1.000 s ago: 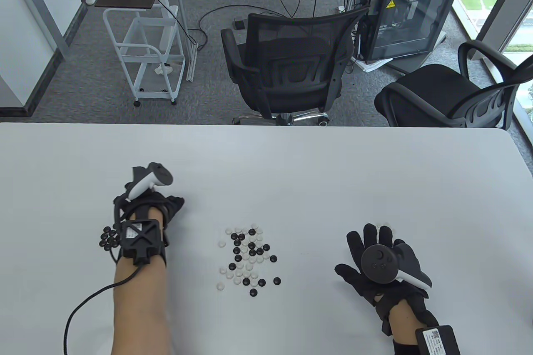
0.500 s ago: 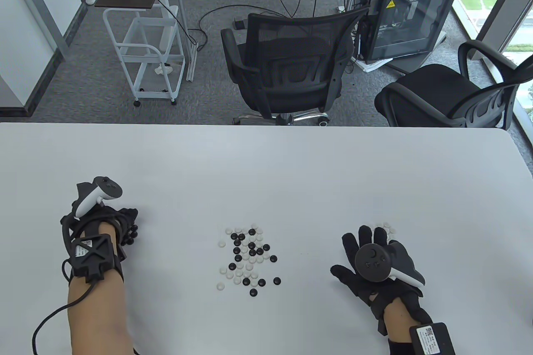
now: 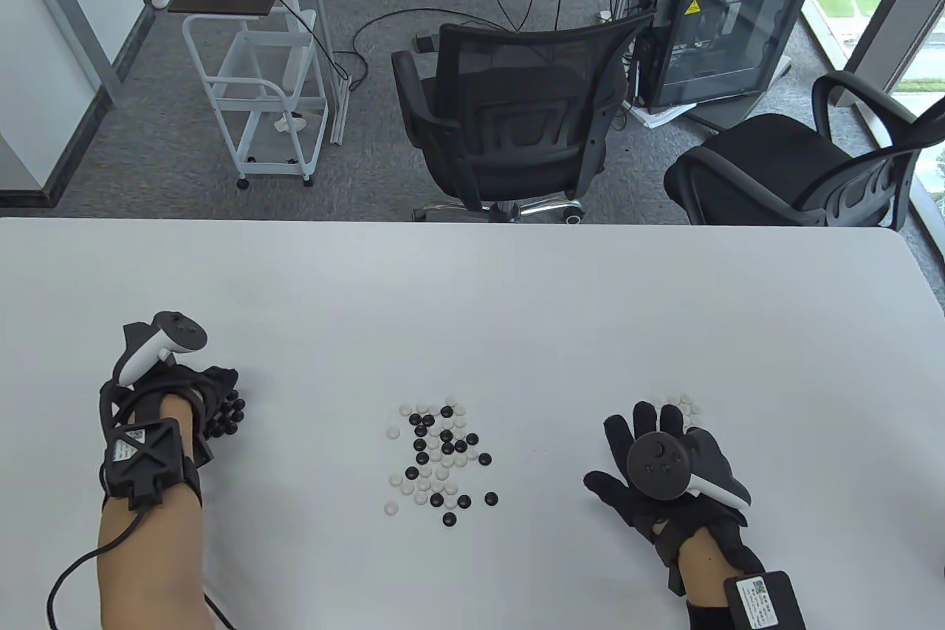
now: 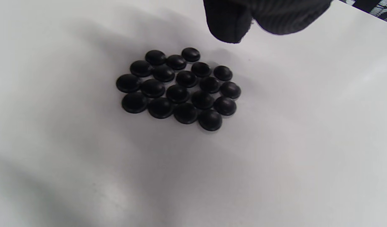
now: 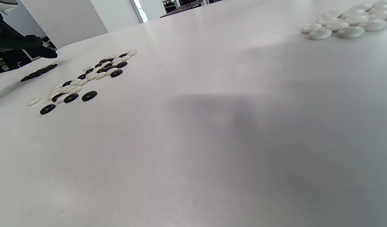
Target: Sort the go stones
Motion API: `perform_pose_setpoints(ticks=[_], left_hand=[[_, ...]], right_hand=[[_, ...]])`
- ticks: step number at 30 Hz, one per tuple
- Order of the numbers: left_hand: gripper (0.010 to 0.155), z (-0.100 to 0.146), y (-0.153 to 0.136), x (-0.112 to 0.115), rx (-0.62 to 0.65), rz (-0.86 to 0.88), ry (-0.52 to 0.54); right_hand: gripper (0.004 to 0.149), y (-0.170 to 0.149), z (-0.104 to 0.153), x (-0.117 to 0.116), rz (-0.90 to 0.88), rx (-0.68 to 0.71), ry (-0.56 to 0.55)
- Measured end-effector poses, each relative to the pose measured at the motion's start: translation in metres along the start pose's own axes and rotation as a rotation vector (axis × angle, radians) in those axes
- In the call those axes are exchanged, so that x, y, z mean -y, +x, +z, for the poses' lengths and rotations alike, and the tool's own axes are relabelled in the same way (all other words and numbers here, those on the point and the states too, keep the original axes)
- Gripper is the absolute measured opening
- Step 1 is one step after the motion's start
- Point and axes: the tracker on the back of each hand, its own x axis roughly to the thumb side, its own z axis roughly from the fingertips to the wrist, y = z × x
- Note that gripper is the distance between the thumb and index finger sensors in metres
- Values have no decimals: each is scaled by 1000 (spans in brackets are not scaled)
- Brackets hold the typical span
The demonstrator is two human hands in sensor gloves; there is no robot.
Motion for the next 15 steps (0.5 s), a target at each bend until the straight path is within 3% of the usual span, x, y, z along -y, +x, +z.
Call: perform_pose_setpoints(ticks=[5,10,15], left_hand=[[64,24,64,14,210,-222,-54],[63,52,129,48,420,-410,-95],[63,61,174,81,548,-495,-116]], right_hand=[[87,0,0,0,2,-1,3],[86,1,0,0,0,-3,3],[87,3,0,1,2,4,0]])
